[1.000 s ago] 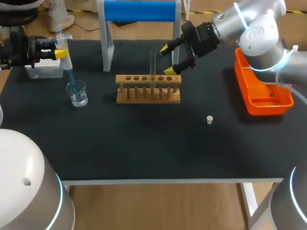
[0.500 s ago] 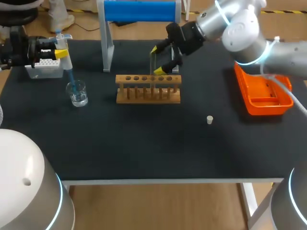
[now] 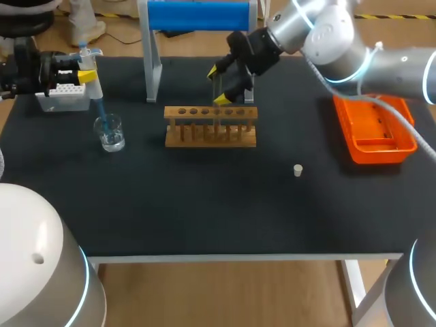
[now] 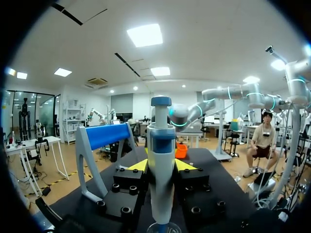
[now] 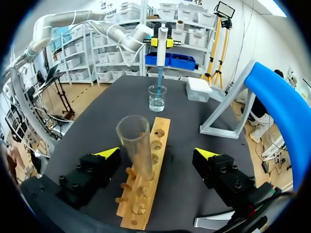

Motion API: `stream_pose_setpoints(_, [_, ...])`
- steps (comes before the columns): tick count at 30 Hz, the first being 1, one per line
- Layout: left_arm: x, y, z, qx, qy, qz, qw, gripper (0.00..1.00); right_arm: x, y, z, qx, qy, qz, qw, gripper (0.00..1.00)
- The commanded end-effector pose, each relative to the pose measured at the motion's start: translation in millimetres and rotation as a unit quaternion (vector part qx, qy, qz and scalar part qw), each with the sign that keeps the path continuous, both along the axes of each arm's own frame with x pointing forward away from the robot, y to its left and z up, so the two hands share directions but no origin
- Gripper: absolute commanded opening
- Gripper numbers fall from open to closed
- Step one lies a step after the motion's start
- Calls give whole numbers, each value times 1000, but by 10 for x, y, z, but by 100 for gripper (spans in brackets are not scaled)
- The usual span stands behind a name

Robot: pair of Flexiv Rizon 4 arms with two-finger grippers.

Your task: Invert the test tube, pick up the pipette, mount the tip to pipette, aspirate from beaker and dispense into the tube, eject the tip, return the pipette, and cap with the stopper.

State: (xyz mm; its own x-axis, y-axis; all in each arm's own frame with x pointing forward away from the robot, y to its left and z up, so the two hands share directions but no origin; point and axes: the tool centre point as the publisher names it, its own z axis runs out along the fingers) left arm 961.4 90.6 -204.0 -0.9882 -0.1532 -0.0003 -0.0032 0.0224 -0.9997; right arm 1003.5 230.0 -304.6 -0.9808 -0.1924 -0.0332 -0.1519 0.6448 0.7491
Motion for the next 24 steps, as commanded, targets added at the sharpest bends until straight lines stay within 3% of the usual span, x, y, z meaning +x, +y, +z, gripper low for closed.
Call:
stream_pose_setpoints(1, [8, 9, -6, -1, -1, -2, 1000, 0, 48, 36, -20, -6, 8, 5, 1000, 100])
stream_pose_setpoints(7, [8, 9, -6, -1, -1, -2, 1000, 0, 17, 73, -55, -11, 8, 7, 1000, 100])
stream_pose_setpoints(24, [8, 9, -6, -1, -1, -2, 1000, 0, -60, 63, -131, 25, -4, 5, 1000, 100])
